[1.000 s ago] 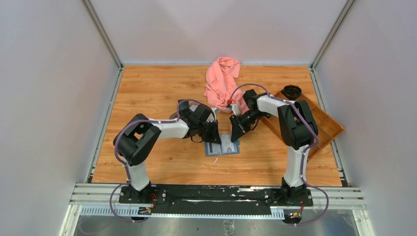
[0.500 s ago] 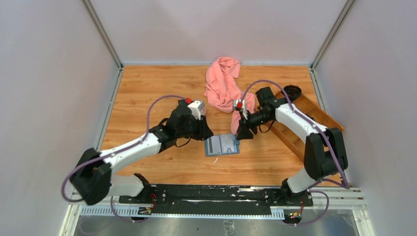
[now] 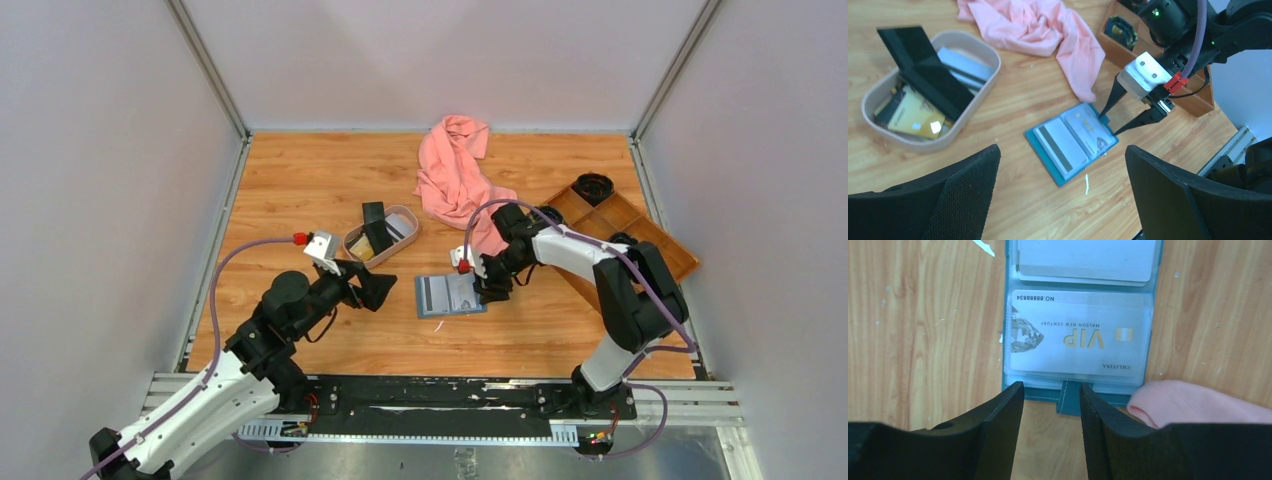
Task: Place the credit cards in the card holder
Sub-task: Close the card holder at the center of the board.
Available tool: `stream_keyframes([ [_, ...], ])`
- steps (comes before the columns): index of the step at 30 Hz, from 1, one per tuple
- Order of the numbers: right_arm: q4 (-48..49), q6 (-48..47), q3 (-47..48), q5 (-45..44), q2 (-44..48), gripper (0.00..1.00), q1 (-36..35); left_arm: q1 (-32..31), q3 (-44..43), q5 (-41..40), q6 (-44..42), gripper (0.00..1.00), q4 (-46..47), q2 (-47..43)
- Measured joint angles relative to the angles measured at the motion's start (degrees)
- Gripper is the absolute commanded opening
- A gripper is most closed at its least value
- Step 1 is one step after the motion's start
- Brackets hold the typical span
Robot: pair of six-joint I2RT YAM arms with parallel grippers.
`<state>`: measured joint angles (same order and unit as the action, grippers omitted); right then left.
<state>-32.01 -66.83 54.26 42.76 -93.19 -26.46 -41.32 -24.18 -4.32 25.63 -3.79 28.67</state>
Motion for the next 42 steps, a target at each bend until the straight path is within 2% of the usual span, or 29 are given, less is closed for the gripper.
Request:
stream_keyframes([
  [7,2.5,2.1,1.1,-6.8,-2.1,0.43,-3.4,0.0,7.6,0.9,7.5,0.92,-0.9,-3.1],
  [17,3.6,4.8,1.4,-10.1,-1.0,0.49,-3.9,0.0,10.4,3.7,17.7,0.9,3.7,9.7],
  [22,3.6,5.6,1.4,-10.0,0.6,0.49,-3.9,0.0,11.0,3.9,19.8,0.9,5.5,11.2],
  [27,3.8,7.3,2.6,-11.5,-2.3,0.48,-3.9,0.0,11.1,4.1,20.7,0.9,6.7,11.9],
  [34,3.0,9.0,4.0,-12.9,-4.3,0.25,-4.4,0.0,11.1,4.3,21.5,0.87,7.9,13.7],
  [38,2.6,9.0,4.1,-13.5,-4.1,0.02,-4.5,0.0,11.1,4.8,21.8,0.84,8.6,15.9],
  [42,2.7,9.1,4.0,-14.3,-3.7,0.0,-4.4,0.0,11.1,5.0,22.6,0.77,9.5,18.4],
])
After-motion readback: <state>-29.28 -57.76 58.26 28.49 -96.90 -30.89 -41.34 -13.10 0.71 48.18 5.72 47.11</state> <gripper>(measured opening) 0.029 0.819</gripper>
